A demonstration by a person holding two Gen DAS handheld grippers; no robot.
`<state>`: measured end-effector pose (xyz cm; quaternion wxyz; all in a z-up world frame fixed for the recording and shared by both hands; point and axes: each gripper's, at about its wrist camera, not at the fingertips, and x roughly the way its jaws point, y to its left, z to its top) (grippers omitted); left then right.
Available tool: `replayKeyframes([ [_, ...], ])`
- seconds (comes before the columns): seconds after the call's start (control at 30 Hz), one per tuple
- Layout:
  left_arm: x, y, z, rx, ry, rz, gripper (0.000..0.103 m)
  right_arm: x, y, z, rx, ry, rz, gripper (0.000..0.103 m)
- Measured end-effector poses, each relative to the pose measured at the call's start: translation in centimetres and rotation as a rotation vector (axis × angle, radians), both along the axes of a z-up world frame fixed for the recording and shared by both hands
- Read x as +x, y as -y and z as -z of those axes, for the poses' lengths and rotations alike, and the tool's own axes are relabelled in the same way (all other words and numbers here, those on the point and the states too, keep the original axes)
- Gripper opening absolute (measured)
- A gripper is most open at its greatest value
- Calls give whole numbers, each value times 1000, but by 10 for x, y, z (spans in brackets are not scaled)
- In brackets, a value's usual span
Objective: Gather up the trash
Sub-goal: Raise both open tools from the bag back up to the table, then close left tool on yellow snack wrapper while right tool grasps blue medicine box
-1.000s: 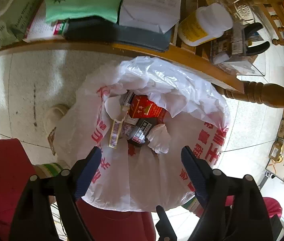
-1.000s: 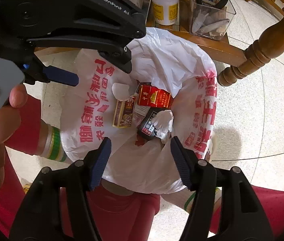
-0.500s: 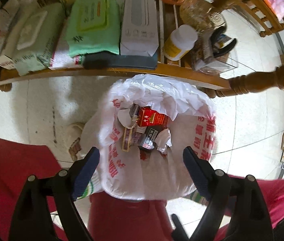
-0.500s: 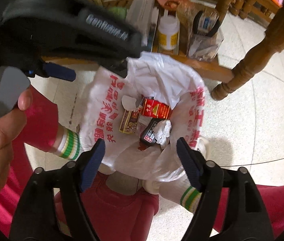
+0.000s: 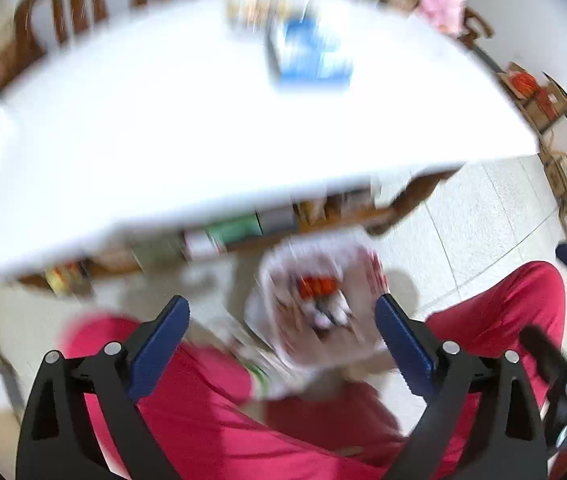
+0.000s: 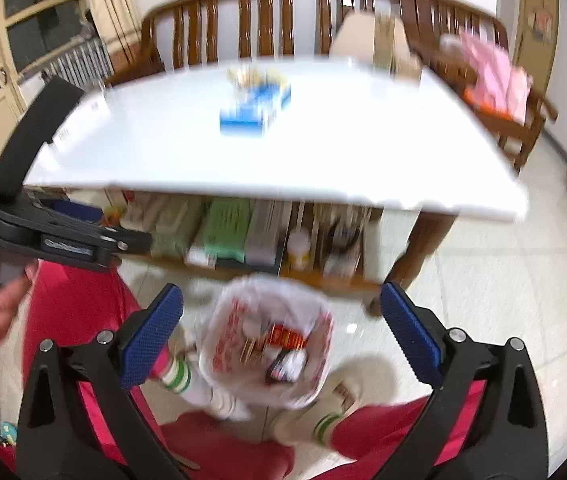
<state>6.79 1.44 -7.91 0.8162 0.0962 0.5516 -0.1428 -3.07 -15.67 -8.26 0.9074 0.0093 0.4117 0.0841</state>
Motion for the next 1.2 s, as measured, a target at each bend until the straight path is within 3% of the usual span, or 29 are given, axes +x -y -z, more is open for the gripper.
replayKeyframes([
  [0.1, 13, 4, -65, 50, 129, 132, 95, 7, 10, -42, 7, 64, -13, 96],
  [0.23, 35, 10, -121, 110, 212, 284, 95, 25, 18, -87, 14, 89, -18, 96],
  [0.3, 46, 14, -139, 148, 231, 389, 95, 35, 22, -112, 43, 94, -12, 96],
  [0.43, 75, 11, -158, 184, 255, 501, 95, 50, 23, -151, 68, 110, 8, 96],
  [0.67, 132, 12, -161, 231, 248, 641, 95, 91, 32, -195, 188, 90, 63, 96],
  [0.8, 158, 18, -150, 234, 210, 712, 95, 114, 33, -209, 184, 79, 91, 96],
  [0.93, 177, 25, -127, 257, 172, 782, 95, 141, 20, -208, 119, 55, 82, 96],
  [1.2, 208, 35, -87, 289, 118, 875, 95, 189, -6, -171, 56, -44, 43, 96],
])
